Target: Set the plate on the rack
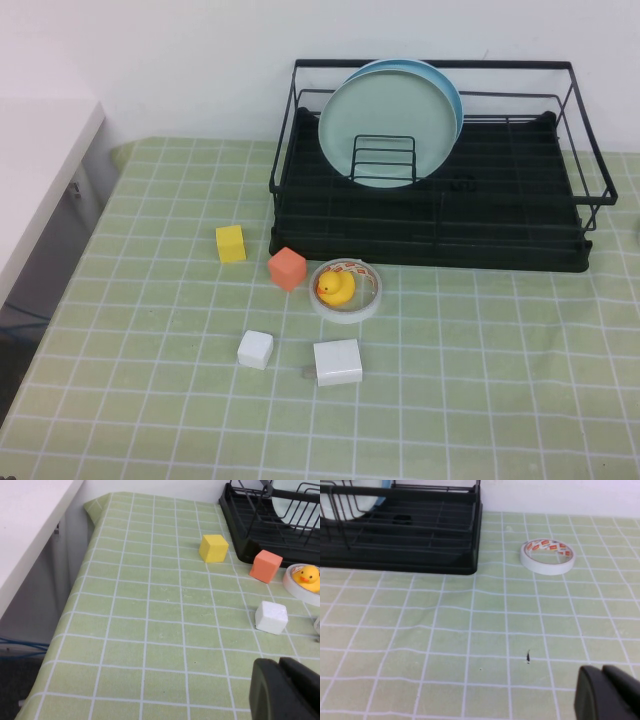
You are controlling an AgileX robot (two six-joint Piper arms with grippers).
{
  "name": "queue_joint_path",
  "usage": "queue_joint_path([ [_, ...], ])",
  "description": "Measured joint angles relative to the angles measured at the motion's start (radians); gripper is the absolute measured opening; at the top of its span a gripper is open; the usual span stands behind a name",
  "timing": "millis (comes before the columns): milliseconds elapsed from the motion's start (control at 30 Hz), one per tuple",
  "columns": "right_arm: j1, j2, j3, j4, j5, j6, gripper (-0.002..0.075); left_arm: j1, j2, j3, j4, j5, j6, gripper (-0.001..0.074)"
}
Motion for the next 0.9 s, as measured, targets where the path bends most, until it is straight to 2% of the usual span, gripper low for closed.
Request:
queue_joint_path([
  [900,-0.009,0.0,0.0,-0.009,0.0,0.048,0.0,0.0,0.0,0.0,0.0,0.0,0.0,-0.0001],
])
